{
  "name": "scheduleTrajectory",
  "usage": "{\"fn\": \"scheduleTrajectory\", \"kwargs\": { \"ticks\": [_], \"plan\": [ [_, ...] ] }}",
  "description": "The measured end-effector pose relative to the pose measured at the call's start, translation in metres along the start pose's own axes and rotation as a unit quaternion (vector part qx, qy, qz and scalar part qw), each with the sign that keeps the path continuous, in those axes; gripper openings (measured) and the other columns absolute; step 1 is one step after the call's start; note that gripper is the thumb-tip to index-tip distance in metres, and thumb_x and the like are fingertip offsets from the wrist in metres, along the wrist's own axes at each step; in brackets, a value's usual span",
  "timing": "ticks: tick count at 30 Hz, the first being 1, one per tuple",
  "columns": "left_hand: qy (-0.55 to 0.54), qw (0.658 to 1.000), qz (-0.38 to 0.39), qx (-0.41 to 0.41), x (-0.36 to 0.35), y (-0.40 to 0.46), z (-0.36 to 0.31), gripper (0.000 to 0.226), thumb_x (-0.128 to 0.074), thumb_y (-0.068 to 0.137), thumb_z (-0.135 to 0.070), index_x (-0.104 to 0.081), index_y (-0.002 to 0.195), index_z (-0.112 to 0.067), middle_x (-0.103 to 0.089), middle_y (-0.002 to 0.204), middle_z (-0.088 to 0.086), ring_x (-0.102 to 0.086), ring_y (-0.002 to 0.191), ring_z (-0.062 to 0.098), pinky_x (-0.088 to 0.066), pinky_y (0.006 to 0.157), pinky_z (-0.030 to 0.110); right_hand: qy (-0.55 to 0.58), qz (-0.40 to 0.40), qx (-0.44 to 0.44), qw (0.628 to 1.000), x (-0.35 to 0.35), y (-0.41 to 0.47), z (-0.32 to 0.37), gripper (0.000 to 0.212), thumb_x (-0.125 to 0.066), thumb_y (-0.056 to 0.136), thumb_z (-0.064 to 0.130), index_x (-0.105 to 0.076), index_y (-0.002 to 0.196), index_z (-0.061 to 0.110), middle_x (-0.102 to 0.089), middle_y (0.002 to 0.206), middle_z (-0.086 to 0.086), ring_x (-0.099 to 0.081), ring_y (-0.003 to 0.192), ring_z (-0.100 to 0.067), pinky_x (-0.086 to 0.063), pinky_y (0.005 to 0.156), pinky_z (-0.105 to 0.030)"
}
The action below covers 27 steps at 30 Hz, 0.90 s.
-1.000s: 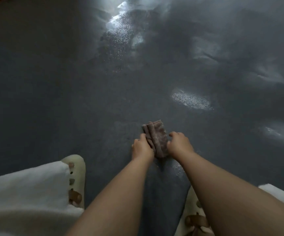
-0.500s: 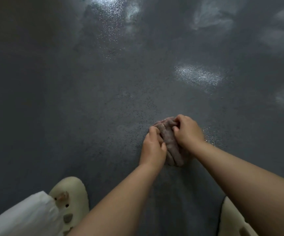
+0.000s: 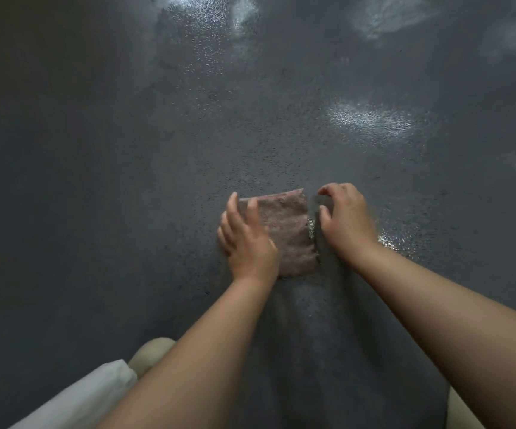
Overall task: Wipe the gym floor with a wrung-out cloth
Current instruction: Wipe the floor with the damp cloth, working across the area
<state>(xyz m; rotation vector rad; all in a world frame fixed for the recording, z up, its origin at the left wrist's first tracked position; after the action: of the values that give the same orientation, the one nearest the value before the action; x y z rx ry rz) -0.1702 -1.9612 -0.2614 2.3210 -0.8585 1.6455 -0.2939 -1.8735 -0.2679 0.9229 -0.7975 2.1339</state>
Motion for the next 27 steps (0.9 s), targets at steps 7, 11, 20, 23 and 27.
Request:
{"fn": "scheduleTrajectory", "kwargs": {
  "ticks": [7,11,20,23,27],
  "plan": [
    [0.217,0.946,0.196,-0.14,-0.036,-0.001,-0.01,0.077,-0.019,0.093,-0.064,0.021,0.146,-0.025,0.038,0.146,0.012,0.036,0.134,0.034,0.024,0.108,0.046,-0.125,-0.033,0.012,0.991,-0.01,-0.012,-0.009,0.036,-0.058,0.085,0.012,-0.061,0.12,0.008,-0.047,0.138,-0.019,-0.043,0.124,-0.039,-0.032,0.105,-0.048],
    [0.25,0.917,0.153,-0.27,-0.052,-0.015,-0.034,0.066,-0.005,0.097,-0.038,0.04,0.13,-0.002,0.048,0.134,0.018,0.044,0.126,0.031,0.037,0.099,0.042,-0.115,-0.078,-0.031,0.99,-0.007,-0.007,-0.01,0.049,-0.033,0.083,0.029,-0.062,0.116,0.007,-0.049,0.135,-0.022,-0.045,0.12,-0.043,-0.034,0.103,-0.051],
    [0.219,0.881,0.182,-0.378,-0.048,0.02,-0.026,0.07,0.009,0.081,-0.045,0.024,0.138,-0.006,0.018,0.155,0.011,0.024,0.141,0.022,0.023,0.111,0.03,-0.089,-0.109,-0.055,0.988,-0.013,0.001,0.004,0.039,-0.044,0.09,0.024,-0.056,0.121,0.004,-0.044,0.137,-0.025,-0.043,0.122,-0.044,-0.031,0.104,-0.05],
    [0.201,0.904,0.171,-0.336,-0.043,0.038,-0.024,0.071,0.005,0.089,-0.047,0.011,0.148,-0.007,0.015,0.157,0.008,0.017,0.144,0.019,0.021,0.11,0.027,-0.102,-0.094,-0.051,0.989,-0.017,0.001,0.008,0.039,-0.053,0.092,0.021,-0.053,0.126,0.004,-0.04,0.141,-0.025,-0.039,0.126,-0.043,-0.027,0.107,-0.048],
    [0.226,0.936,0.137,-0.231,-0.025,0.083,-0.004,0.067,-0.02,0.101,-0.042,0.009,0.149,-0.006,0.016,0.157,0.01,0.016,0.145,0.02,0.016,0.113,0.029,-0.138,-0.053,-0.029,0.989,-0.021,-0.001,0.018,0.042,-0.053,0.092,0.024,-0.049,0.13,0.005,-0.033,0.145,-0.025,-0.035,0.128,-0.043,-0.025,0.109,-0.049]
  ]
}}
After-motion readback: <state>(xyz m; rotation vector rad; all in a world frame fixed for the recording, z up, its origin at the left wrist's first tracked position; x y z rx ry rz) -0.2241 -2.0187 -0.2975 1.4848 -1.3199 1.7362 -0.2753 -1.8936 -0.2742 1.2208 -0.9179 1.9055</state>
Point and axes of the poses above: each hand's wrist, its own y-axis towards the middle knuckle, its own x-axis out of the back of the hand, z = x × y, the point moved 2 cm from there along y, towards the middle knuckle
